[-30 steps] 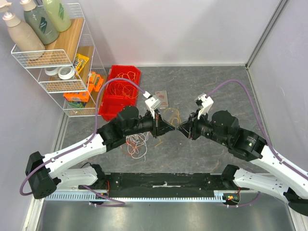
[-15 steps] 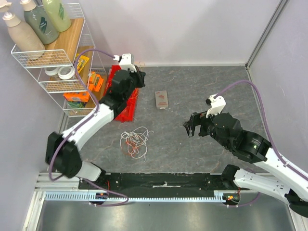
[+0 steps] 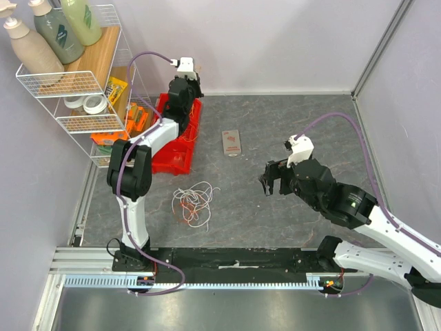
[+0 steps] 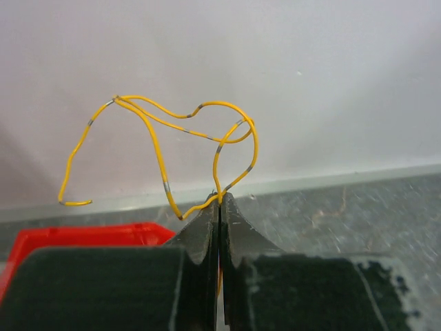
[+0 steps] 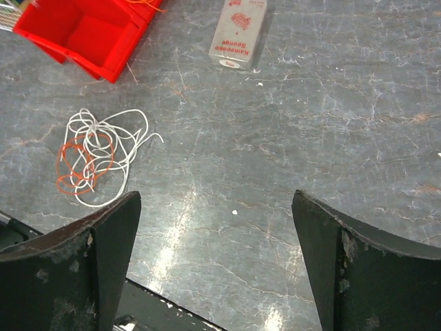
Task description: Untangle the cables
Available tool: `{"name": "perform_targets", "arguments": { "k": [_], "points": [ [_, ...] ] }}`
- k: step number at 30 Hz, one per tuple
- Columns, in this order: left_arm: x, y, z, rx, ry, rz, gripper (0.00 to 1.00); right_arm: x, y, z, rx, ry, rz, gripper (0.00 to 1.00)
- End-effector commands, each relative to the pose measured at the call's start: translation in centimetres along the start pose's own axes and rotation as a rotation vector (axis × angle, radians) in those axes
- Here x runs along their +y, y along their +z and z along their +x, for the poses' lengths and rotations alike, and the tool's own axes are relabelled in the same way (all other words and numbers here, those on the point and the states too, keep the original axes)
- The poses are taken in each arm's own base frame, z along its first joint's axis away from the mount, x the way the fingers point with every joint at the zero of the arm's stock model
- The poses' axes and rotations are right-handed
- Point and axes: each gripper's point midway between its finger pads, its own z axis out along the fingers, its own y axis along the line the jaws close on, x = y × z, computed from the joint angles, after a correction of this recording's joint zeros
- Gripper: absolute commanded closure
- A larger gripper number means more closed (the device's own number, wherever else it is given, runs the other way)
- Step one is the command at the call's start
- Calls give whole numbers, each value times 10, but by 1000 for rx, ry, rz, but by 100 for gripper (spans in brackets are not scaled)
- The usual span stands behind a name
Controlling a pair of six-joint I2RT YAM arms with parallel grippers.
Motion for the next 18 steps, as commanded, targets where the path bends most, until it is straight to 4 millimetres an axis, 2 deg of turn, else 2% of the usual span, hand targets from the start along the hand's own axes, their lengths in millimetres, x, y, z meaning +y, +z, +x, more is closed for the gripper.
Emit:
{"name": "perform_targets", "arguments": {
  "k": [1,4,11,13,15,18],
  "points": [
    [20,32,-25,-116,48,10,98,4,0,-21,-43,-4,2,2],
    [36,44,6,-33,34,-27,98,5,5,-21,-35,-6,1,2],
    [72,38,46,83,-107,-233,98,9,14,-13,-12,7,-23,2],
    [79,38,54,115,-133,-280,90,11,15,-12,-8,14,-35,2],
    [78,40,58,148,-150,-280,74,12,15,-10,-6,23,-43,2],
    [82,25,61,220,-215,-325,56,12,19,-4,11,20,-45,2]
  ]
}}
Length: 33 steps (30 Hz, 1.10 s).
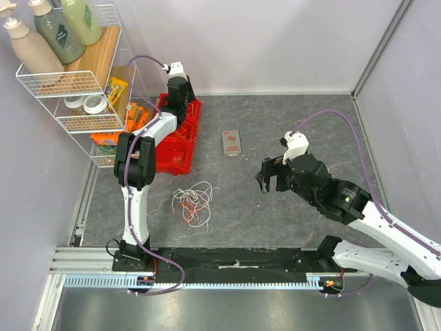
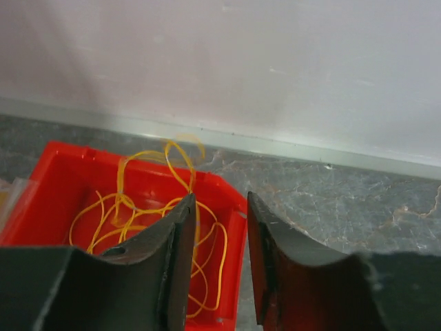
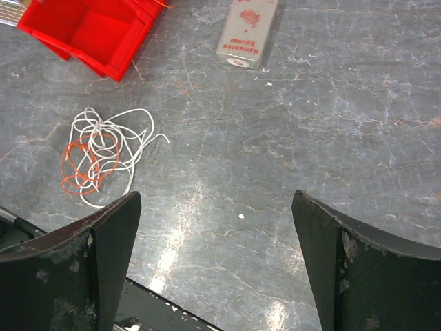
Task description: Untangle the cables
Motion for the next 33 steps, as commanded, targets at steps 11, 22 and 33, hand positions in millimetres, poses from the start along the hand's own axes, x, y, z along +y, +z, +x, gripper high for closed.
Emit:
{"name": "perform_targets", "arguments": {
  "k": [11,22,33],
  "points": [
    [-22,-137,-32,188,-448,103,39,27,72,50,158,-60,-94,2],
    [-39,-292,1,332,-464,395,37,90,134,106,310,68,-318,7],
    [-68,-212,-19,170,-154,231,38,75,105,86,238,93,-287,6]
  ]
}}
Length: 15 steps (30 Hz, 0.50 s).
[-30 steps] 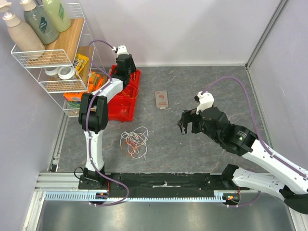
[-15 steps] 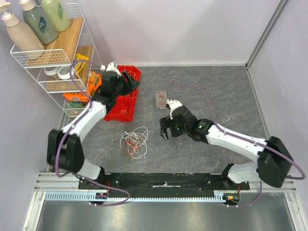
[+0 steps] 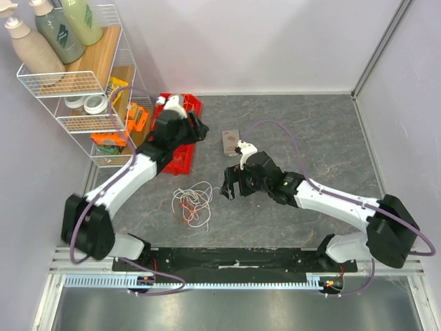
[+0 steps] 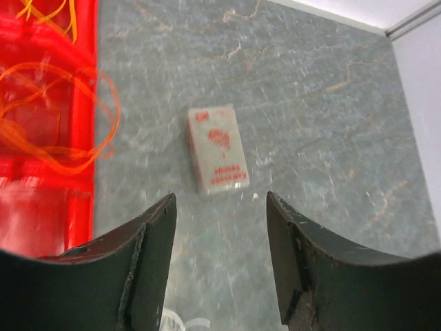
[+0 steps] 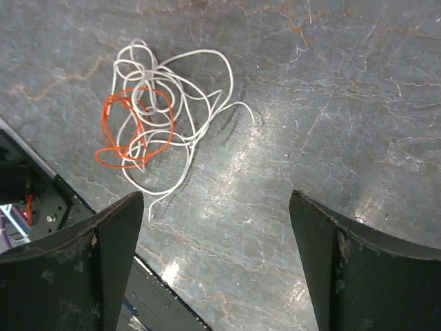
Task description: Untangle the cables
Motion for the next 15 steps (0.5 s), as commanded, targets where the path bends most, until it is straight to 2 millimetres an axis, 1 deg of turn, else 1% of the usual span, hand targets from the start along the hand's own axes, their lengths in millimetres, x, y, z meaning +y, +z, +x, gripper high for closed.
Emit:
{"name": "perform_targets", "arguments": {
  "k": [1,2,3,4,5,7,8,9,10,11,12,13,14,15],
  "points": [
    [-4,65,-50,-134,107,-134,38,3,-23,-15,-79,13,-6,6],
    [2,78,-52,-127,101,-187,38,0,-27,-15,-84,15,4,5],
    [8,94,-60,-143,105,-238,37,-2,-32,-16,-93,16,9,5],
    [16,112,-61,-137,121,-287,36,-4,-37,-16,-100,21,12,5],
    [19,126,-73,-157,127,-326,36,-7,-41,-17,-105,24,18,5],
    [33,156,-83,-155,135,-389,35,-13,-48,-19,-118,30,29,4],
    [41,171,-88,-154,134,-416,35,-17,-50,-20,-121,32,37,4],
    [56,184,-89,-141,124,-447,34,-19,-54,-22,-130,34,41,4],
    [60,192,-98,-146,106,-452,32,-23,-55,-23,-131,32,51,3],
    [74,202,-98,-127,85,-463,31,-24,-57,-25,-135,31,55,3],
    [82,207,-109,-131,55,-458,29,-27,-58,-27,-138,27,62,3],
    [90,215,-105,-118,43,-465,24,-30,-59,-29,-142,28,69,3],
    [102,220,-106,-117,34,-472,23,-31,-59,-30,-142,26,73,2],
    [110,223,-106,-121,19,-482,21,-33,-59,-32,-145,22,78,3]
  ]
}}
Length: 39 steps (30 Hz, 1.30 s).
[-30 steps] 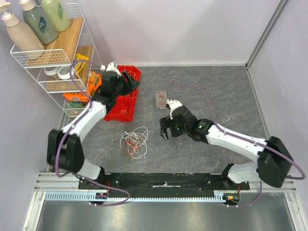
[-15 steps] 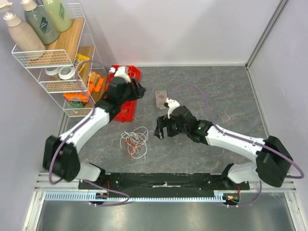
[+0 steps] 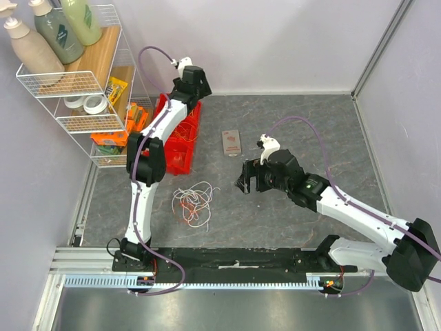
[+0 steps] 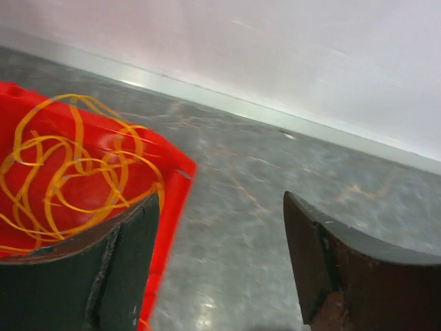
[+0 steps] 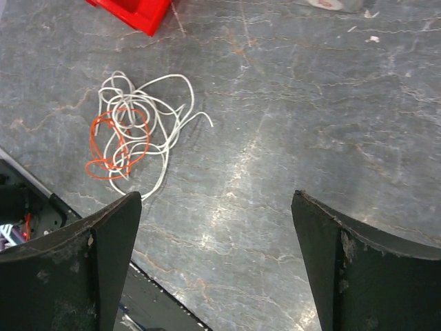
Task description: Untangle the cables
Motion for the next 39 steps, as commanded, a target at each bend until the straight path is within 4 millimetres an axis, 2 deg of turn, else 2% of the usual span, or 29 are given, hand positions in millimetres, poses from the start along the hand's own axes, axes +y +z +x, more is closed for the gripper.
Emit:
{"name": "perform_targets", "arguments": {
  "k": [1,6,9,12,17,23,26,27,29,39],
  "points": [
    [55,26,-13,11,-53,-117,21,-9,-3,-9,-17,-23,28,2],
    [86,45,1,33,-42,-172,21,-10,5,-12,1,-35,26,2],
    [93,54,6,33,-33,-168,21,-13,9,-10,14,-35,30,2],
    [100,64,9,39,-65,-158,27,-15,12,-9,24,-36,33,2],
    [93,71,8,20,-86,-107,33,-18,12,-7,28,-25,38,2],
    [96,76,7,3,-129,-89,55,-17,12,-7,31,-22,35,2],
    [95,77,1,-21,-85,-66,71,-17,11,-8,27,-17,33,2],
    [94,75,-2,-25,-64,-60,90,-16,11,-9,24,-15,33,2],
    [93,68,-8,-37,-30,-59,98,-15,9,-11,20,-10,27,2],
    [93,-7,-48,-160,65,-90,98,-9,1,-11,8,0,-2,3]
  ]
}}
